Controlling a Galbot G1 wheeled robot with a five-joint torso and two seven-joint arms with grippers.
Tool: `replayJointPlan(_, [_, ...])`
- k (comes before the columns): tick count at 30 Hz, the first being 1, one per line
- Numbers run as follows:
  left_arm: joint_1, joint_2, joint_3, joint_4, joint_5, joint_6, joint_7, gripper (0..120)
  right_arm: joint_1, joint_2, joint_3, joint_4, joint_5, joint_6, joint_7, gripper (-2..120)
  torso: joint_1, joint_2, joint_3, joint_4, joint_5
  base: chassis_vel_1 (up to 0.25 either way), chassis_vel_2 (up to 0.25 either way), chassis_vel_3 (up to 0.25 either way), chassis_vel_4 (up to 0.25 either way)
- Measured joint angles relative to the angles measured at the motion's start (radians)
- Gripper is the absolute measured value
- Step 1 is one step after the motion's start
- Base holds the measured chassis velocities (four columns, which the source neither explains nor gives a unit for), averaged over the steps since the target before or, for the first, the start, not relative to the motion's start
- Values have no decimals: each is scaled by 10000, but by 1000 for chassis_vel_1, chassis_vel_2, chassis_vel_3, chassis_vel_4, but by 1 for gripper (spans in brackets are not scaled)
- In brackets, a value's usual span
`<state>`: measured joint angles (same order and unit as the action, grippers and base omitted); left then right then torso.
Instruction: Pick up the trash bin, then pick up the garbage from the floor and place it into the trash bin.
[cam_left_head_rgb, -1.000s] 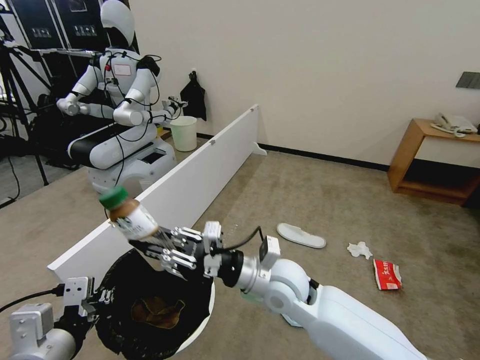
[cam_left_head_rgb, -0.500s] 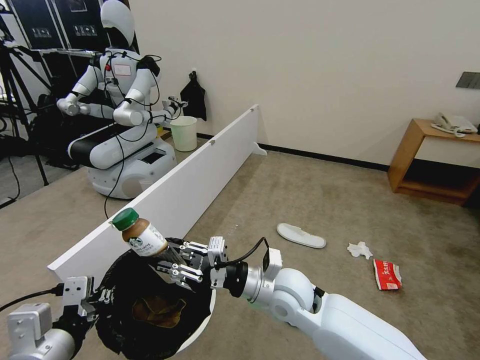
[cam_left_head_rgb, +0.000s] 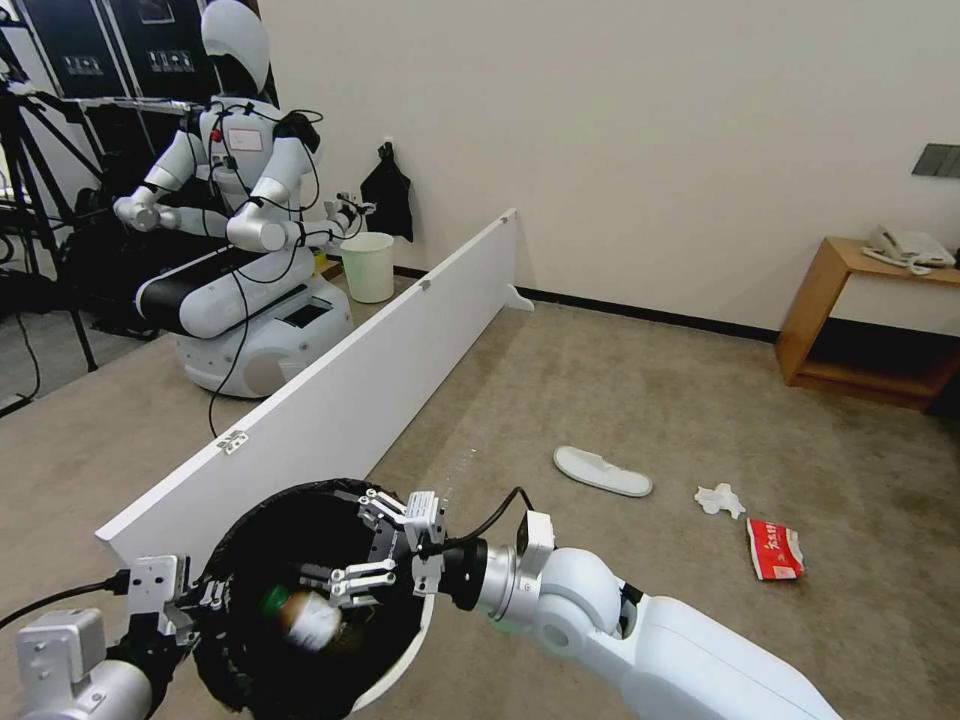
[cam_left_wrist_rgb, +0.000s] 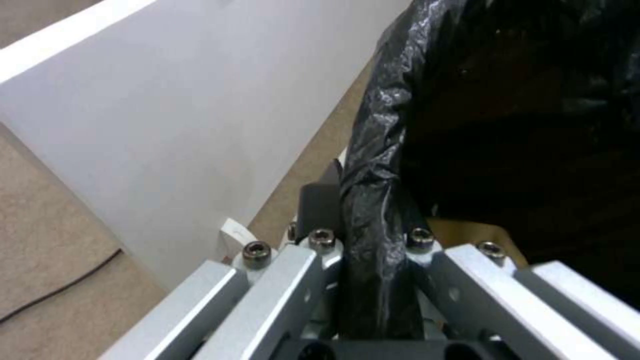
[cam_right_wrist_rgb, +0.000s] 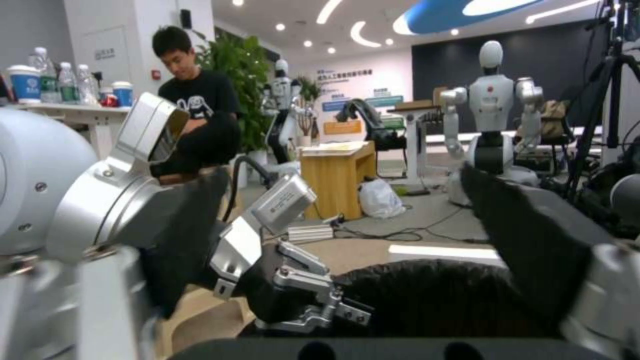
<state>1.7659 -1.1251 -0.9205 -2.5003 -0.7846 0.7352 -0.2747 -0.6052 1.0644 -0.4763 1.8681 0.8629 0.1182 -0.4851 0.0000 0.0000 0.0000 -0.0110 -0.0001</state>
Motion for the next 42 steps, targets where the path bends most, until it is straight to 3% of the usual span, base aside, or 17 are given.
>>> replayJointPlan(2, [10, -8, 7, 0, -12, 0, 2, 3, 0, 20, -41, -3, -49, 31, -11, 99, 0, 0, 0, 0, 0, 0, 0, 0, 0])
replayJointPlan(14, [38, -26, 0, 0, -29, 1, 3, 3, 31, 27, 224, 147, -10, 111, -52, 100, 0, 0, 0, 0, 1, 0, 0, 0, 0])
replayJointPlan(18, [-10, -243, -37, 44, -125, 1, -119, 3, -78, -30, 1466, 387, 114, 173, 86, 100, 0, 0, 0, 3, 2, 0, 0, 0, 0])
replayJointPlan(25, [94, -396, -41, 5, -139, 2, -139, 3, -1152, -635, 3274, 111, -762, 358, 1393, 100, 1, 0, 0, 0, 4, 0, 0, 0, 0])
replayJointPlan(30, [315, -632, -85, 3, -150, 2, -75, 3, -4372, -772, 6069, 457, -2530, 82, 3411, 100, 1, 0, 0, -1, 4, 0, 0, 0, 0])
replayJointPlan(33, [457, -683, -120, 50, -110, 2, -16, 3, -5315, -606, 6820, 598, -3022, -40, 3793, 100, 0, 0, 0, 4, 5, 0, 0, 0, 0])
replayJointPlan(36, [654, -794, -238, 273, -7, -54, 74, 3, -8040, 711, 9190, 895, -4956, -131, 4288, 100, 0, 0, -1, -4, 5, 0, 0, 0, 0])
replayJointPlan(37, [654, -794, -238, 273, -7, -54, 74, 3, -8040, 711, 9190, 895, -4956, -131, 4288, 100, 0, 0, -1, -4, 5, 0, 0, 0, 0])
replayJointPlan(39, [709, -844, -246, 398, 38, -153, 87, 3, -9095, 1722, 10208, 1080, -6573, 35, 4528, 100, 0, 0, -1, 0, 4, 0, 0, 0, 0])
replayJointPlan(42, [730, -904, -234, 502, 97, -217, 74, 3, -9811, 2368, 10718, 1327, -7511, 136, 4761, 100, 0, 1, -1, 2, 0, 0, 0, 0, 0])
